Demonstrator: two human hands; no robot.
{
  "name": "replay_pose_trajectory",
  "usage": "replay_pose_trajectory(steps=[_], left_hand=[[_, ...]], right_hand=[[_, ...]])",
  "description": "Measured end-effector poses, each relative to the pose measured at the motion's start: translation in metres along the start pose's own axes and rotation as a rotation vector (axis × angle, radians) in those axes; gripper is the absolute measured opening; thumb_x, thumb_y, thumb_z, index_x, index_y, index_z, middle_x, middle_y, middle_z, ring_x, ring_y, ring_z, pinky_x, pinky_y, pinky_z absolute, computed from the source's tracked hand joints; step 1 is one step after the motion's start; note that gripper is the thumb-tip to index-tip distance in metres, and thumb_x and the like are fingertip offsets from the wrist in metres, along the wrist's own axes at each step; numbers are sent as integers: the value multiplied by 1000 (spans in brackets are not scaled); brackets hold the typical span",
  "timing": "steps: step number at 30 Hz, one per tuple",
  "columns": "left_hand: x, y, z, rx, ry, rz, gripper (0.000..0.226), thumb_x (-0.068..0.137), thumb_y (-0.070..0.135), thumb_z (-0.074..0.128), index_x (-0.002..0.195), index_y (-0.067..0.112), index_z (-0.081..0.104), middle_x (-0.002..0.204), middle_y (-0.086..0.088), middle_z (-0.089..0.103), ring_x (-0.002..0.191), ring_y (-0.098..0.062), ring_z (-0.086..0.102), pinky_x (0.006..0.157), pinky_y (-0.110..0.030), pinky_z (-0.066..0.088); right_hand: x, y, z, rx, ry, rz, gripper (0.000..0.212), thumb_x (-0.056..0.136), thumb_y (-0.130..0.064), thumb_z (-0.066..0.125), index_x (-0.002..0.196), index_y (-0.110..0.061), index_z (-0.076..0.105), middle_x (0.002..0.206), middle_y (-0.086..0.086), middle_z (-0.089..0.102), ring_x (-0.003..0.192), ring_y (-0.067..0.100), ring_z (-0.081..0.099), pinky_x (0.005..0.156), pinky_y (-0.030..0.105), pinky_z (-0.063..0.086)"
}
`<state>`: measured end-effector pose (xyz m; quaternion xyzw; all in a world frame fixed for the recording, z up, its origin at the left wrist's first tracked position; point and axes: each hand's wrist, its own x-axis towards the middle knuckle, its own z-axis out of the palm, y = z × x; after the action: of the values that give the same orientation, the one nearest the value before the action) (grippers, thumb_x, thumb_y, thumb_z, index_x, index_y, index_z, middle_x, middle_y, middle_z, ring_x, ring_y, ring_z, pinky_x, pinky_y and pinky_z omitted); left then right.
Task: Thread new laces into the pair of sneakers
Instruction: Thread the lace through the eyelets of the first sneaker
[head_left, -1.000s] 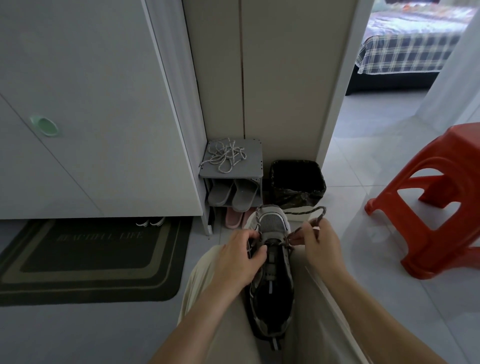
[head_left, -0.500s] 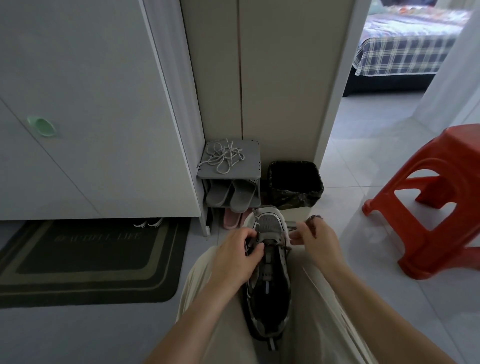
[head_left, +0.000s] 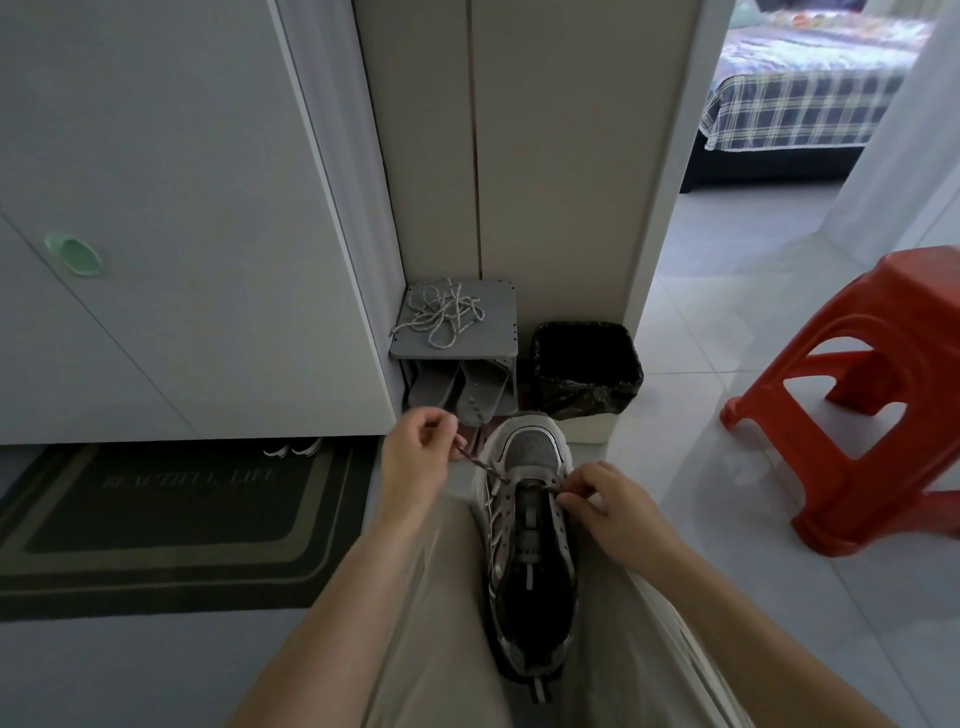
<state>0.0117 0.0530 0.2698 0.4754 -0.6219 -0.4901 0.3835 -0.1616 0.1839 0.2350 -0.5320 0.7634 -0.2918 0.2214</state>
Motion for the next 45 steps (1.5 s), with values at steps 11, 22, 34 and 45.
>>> replay_pose_trajectory(steps=[11, 22, 34, 45], left_hand=[[-28, -31, 23, 300, -164, 11, 19, 79, 33, 74, 90, 25, 62, 82, 12, 62, 76, -5, 59, 70, -19, 48], [-9, -22, 17, 297, -6, 46, 7, 89, 21, 62, 88, 18, 56, 78, 6, 60, 71, -6, 58, 60, -12, 40], [-23, -24, 13, 554, -262, 163, 13, 85, 26, 68, 94, 28, 59, 99, 11, 49, 85, -4, 51, 70, -11, 34], [-11, -22, 5, 674, -171, 245, 6, 95, 24, 51, 90, 24, 53, 87, 11, 57, 77, -6, 55, 67, -25, 44]], right_hand=[[2, -9, 10, -10, 115, -78, 13, 86, -35, 63, 79, -34, 52, 80, -17, 53, 76, 6, 53, 85, 38, 46], [-2, -18, 4, 21, 75, -24, 20, 83, -39, 65, 75, -44, 48, 83, -18, 56, 78, 2, 55, 89, 38, 46], [2, -25, 9, -10, 91, 3, 13, 79, -33, 67, 77, -41, 56, 82, -15, 55, 80, 7, 54, 89, 39, 46], [-1, -25, 7, 12, 103, -7, 15, 80, -35, 67, 77, -44, 56, 80, -18, 55, 78, 0, 53, 89, 38, 46]])
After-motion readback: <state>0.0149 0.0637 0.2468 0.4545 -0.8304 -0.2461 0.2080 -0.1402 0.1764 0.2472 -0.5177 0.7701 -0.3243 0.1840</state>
